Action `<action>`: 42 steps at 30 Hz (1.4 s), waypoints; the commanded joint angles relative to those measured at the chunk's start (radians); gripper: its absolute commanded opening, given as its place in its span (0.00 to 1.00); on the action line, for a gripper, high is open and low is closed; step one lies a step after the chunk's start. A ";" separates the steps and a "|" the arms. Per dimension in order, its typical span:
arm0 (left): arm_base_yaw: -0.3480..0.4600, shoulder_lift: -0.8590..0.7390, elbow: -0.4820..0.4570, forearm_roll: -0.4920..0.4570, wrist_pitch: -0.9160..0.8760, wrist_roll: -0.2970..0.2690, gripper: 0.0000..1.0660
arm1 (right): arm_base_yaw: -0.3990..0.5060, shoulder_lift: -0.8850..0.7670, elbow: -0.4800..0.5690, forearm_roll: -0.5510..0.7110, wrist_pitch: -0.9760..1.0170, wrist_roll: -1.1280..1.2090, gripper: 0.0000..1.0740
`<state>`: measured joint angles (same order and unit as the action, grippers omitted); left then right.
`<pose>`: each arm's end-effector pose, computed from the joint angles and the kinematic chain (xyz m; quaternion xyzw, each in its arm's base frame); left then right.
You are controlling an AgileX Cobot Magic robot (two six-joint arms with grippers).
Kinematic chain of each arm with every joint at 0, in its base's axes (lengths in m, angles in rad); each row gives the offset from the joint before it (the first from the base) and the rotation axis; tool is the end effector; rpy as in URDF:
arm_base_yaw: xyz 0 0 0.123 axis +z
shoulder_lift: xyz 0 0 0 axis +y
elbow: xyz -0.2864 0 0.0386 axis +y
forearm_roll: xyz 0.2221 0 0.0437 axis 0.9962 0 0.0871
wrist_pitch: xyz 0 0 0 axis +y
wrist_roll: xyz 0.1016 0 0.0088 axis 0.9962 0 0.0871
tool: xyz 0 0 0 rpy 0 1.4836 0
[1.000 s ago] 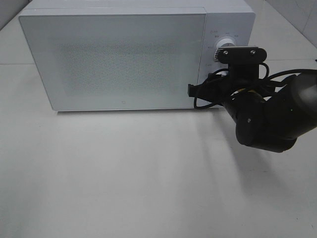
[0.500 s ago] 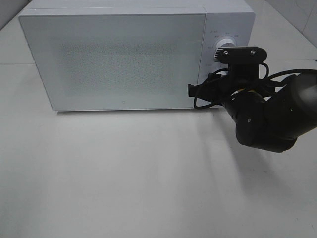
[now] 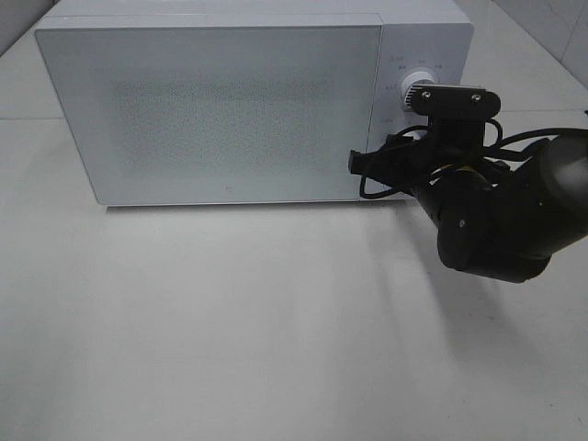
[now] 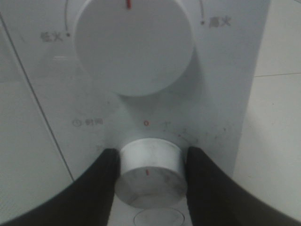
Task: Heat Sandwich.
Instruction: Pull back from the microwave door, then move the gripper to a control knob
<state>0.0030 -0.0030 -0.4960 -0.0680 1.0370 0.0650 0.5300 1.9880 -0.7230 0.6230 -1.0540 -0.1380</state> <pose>-0.0207 -0.0060 0.2611 0.0271 0.8463 -0.0159 0.5317 0.3244 0.1301 0.1515 0.0400 0.7690 0.0252 0.6375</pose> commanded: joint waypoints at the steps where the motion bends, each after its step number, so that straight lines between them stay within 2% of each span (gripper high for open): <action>1: 0.005 -0.027 0.003 -0.004 -0.008 0.002 0.94 | -0.006 -0.003 -0.005 -0.017 -0.026 0.095 0.11; 18: 0.005 -0.027 0.003 -0.004 -0.008 0.002 0.94 | -0.006 -0.003 -0.005 -0.026 -0.068 0.670 0.11; 21: 0.005 -0.027 0.003 -0.004 -0.008 0.002 0.94 | -0.006 -0.003 -0.005 -0.052 -0.081 0.833 0.12; 33: 0.005 -0.027 0.003 -0.004 -0.008 0.002 0.94 | -0.006 -0.003 -0.005 -0.108 -0.150 1.226 0.13; 37: 0.005 -0.027 0.003 -0.004 -0.008 0.002 0.94 | -0.006 -0.003 -0.005 -0.108 -0.181 1.452 0.12; 42: 0.005 -0.027 0.003 -0.004 -0.008 0.002 0.94 | -0.006 -0.003 -0.005 -0.101 -0.188 1.561 0.13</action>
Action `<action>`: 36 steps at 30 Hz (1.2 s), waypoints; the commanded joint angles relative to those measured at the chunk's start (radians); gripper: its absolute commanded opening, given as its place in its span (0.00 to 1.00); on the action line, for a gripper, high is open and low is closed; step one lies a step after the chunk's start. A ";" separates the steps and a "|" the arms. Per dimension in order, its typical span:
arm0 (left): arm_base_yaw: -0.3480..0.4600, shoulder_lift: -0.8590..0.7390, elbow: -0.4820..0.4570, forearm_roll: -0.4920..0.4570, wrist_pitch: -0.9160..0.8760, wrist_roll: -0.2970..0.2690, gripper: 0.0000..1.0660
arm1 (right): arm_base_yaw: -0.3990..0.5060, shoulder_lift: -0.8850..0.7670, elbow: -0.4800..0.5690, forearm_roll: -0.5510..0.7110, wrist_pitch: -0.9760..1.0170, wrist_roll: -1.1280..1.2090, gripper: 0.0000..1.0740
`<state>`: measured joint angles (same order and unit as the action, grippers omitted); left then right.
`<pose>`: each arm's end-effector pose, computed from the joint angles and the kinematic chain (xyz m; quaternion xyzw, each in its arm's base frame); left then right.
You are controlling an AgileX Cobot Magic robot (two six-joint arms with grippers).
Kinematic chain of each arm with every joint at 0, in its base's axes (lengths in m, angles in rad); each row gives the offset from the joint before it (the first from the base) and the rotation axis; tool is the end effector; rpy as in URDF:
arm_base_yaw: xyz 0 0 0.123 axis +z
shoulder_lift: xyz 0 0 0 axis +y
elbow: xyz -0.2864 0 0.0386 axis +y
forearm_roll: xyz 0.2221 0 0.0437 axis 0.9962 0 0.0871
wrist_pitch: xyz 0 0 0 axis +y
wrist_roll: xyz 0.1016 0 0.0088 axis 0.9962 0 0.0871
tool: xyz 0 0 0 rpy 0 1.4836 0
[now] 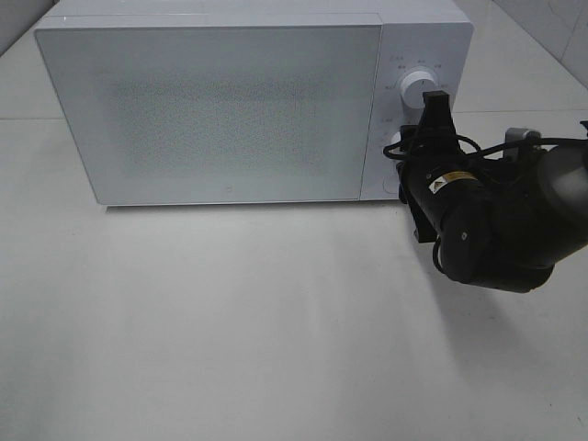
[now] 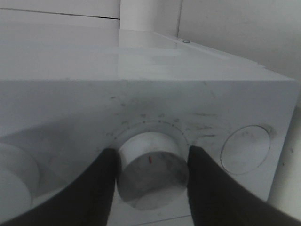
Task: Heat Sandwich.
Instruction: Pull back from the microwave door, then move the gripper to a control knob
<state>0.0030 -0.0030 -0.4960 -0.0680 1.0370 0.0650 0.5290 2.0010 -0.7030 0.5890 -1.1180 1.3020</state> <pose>-0.0207 -0.0060 0.2611 0.0271 0.8463 -0.0159 0.5317 0.3223 0.1294 0.1501 0.5164 0.5535 0.4456 0.4779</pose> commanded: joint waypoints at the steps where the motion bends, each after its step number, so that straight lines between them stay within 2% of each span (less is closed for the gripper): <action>1: 0.005 -0.027 0.003 -0.004 -0.008 0.002 0.94 | -0.005 -0.016 -0.025 -0.063 -0.124 0.183 0.13; 6: 0.005 -0.027 0.003 -0.004 -0.008 0.002 0.94 | -0.005 -0.016 -0.025 -0.059 -0.129 0.322 0.13; 12: 0.005 -0.027 0.003 -0.004 -0.008 0.002 0.94 | -0.005 -0.016 -0.025 -0.059 -0.131 0.385 0.14; 26: 0.005 -0.027 0.003 -0.004 -0.008 0.002 0.94 | -0.005 -0.016 -0.025 -0.070 -0.134 0.310 0.18; 31: 0.005 -0.027 0.003 -0.004 -0.008 0.002 0.94 | -0.005 -0.016 -0.025 -0.070 -0.134 0.307 0.24; 33: 0.005 -0.027 0.003 -0.004 -0.008 0.002 0.94 | -0.005 -0.016 -0.025 -0.065 -0.130 0.284 0.31; 36: 0.005 -0.027 0.003 -0.004 -0.008 0.002 0.94 | -0.005 -0.016 -0.025 -0.059 -0.130 0.266 0.37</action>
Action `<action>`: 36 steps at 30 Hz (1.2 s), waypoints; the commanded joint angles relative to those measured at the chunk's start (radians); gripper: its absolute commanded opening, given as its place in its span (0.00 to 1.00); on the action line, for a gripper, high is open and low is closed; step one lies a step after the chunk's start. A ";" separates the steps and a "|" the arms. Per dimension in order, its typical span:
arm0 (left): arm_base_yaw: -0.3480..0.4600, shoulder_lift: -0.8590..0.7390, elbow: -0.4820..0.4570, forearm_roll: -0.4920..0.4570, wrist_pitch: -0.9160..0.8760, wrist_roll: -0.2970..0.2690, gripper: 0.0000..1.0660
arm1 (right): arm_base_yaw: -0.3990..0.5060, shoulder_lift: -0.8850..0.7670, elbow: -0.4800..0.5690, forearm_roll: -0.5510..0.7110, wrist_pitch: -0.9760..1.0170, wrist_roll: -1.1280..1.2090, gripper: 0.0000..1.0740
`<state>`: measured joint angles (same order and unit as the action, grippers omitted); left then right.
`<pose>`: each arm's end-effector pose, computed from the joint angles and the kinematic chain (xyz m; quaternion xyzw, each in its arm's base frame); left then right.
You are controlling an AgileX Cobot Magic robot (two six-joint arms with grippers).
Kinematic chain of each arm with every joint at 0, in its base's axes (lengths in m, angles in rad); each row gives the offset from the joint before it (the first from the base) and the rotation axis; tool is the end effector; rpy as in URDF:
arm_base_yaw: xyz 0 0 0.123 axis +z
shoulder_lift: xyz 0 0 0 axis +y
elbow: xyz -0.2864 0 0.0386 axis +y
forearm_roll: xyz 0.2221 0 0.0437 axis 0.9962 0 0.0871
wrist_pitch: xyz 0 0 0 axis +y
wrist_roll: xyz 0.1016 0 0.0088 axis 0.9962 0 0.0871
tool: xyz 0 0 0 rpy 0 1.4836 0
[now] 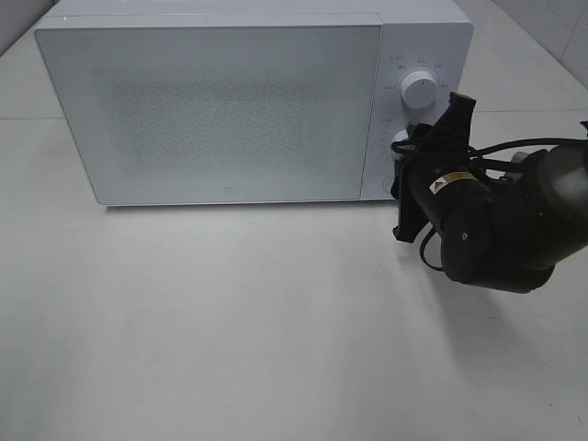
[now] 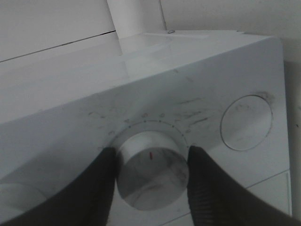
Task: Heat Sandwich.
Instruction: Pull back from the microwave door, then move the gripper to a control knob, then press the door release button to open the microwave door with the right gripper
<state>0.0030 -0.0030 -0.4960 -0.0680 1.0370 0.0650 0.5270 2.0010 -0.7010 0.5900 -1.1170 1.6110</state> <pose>-0.0207 -0.0060 0.2611 0.0271 0.8463 -0.0159 0.5317 0.3221 0.1285 0.1496 0.5967 0.4674 0.5123 0.4039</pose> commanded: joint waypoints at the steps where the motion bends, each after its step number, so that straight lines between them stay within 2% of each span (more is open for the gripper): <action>1: 0.005 -0.027 0.003 -0.004 -0.008 0.002 0.94 | -0.003 -0.016 -0.027 -0.059 -0.133 -0.051 0.42; 3: 0.005 -0.027 0.003 -0.004 -0.008 0.002 0.94 | -0.003 -0.016 -0.027 -0.057 -0.134 -0.051 0.46; 5: 0.005 -0.027 0.003 -0.004 -0.008 0.002 0.94 | -0.003 -0.016 -0.027 -0.051 -0.143 -0.072 0.56; 9: 0.005 -0.027 0.003 -0.004 -0.008 0.002 0.94 | -0.003 -0.016 -0.027 -0.050 -0.167 -0.101 0.65; 11: 0.005 -0.027 0.003 -0.004 -0.008 0.002 0.94 | -0.003 -0.016 -0.027 -0.050 -0.172 -0.103 0.73; 23: 0.005 -0.027 0.003 -0.004 -0.008 0.002 0.94 | -0.003 -0.030 0.030 -0.079 -0.175 -0.098 0.71; 36: 0.005 -0.027 0.003 -0.004 -0.008 0.002 0.94 | -0.003 -0.162 0.163 -0.161 0.056 -0.161 0.71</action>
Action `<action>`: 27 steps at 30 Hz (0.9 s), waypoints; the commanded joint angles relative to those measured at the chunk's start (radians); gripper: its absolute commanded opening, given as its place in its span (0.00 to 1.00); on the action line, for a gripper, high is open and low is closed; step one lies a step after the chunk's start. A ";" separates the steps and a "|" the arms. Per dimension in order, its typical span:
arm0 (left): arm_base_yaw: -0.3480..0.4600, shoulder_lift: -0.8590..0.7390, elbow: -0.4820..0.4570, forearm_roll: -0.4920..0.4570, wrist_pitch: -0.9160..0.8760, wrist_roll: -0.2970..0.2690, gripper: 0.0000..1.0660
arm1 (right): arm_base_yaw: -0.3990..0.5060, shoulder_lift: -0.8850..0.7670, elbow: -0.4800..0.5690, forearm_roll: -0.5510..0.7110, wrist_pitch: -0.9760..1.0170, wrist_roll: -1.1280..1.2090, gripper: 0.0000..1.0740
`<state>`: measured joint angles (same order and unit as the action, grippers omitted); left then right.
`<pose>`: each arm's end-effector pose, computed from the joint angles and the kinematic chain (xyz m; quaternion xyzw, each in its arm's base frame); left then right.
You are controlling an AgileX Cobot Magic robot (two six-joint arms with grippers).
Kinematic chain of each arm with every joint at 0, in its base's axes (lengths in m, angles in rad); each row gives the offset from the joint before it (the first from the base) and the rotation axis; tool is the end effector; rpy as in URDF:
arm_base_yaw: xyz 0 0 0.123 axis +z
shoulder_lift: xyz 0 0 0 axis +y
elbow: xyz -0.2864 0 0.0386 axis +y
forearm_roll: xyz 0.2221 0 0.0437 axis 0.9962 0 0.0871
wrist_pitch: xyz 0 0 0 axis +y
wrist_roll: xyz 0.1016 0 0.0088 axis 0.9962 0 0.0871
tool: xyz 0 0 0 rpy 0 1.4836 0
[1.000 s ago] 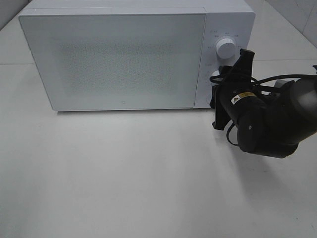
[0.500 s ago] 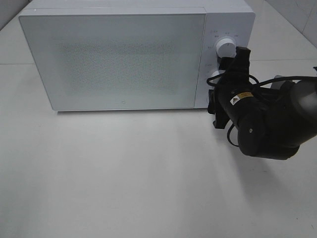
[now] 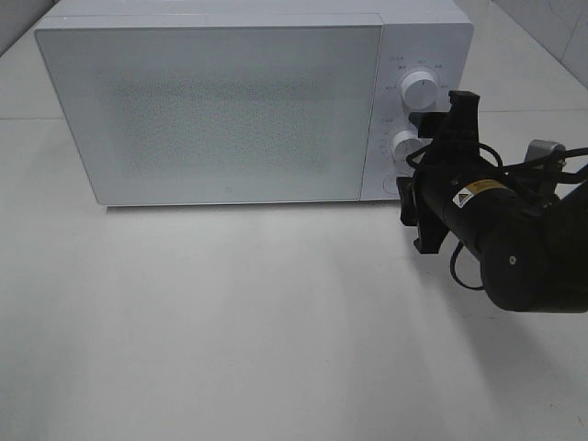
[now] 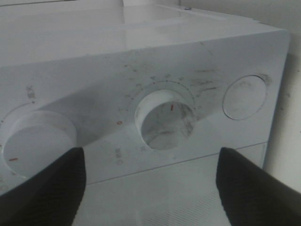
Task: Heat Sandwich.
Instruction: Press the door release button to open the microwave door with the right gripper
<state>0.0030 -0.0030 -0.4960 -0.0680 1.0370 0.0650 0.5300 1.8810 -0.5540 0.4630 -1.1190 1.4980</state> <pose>-0.0207 -0.0060 0.2611 0.0271 0.8463 -0.0159 0.5317 0.2902 0.1225 0.1635 0.5265 0.5463 0.5014 0.4159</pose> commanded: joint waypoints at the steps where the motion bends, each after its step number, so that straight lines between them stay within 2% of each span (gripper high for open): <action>1: 0.005 -0.027 0.003 -0.004 -0.008 0.002 0.94 | -0.006 -0.042 0.016 -0.034 0.058 -0.048 0.71; 5: 0.005 -0.027 0.003 -0.004 -0.008 0.002 0.94 | -0.006 -0.147 0.046 -0.046 0.239 -0.215 0.71; 11: 0.005 -0.027 0.003 -0.004 -0.008 0.002 0.94 | -0.006 -0.232 0.049 -0.048 0.405 -0.340 0.71; 15: 0.005 -0.027 0.003 -0.004 -0.008 0.002 0.94 | -0.006 -0.316 0.049 -0.064 0.540 -0.522 0.71; 18: 0.005 -0.027 0.003 -0.004 -0.008 0.002 0.94 | -0.006 -0.380 0.048 -0.073 0.642 -0.697 0.71; 19: 0.005 -0.027 0.003 -0.004 -0.008 0.002 0.94 | -0.006 -0.421 0.048 -0.073 0.716 -0.852 0.71; 20: 0.005 -0.027 0.003 -0.004 -0.008 0.002 0.94 | -0.006 -0.421 0.048 -0.073 0.716 -0.852 0.71; 24: 0.005 -0.027 0.003 -0.004 -0.008 0.002 0.94 | -0.006 -0.502 0.048 -0.070 0.877 -1.206 0.71; 27: 0.005 -0.027 0.003 -0.004 -0.008 0.002 0.94 | -0.006 -0.534 0.048 -0.070 0.941 -1.314 0.71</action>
<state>0.0030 -0.0030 -0.4960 -0.0680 1.0370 0.0650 0.5300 1.3620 -0.5060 0.3980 -0.2070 0.2510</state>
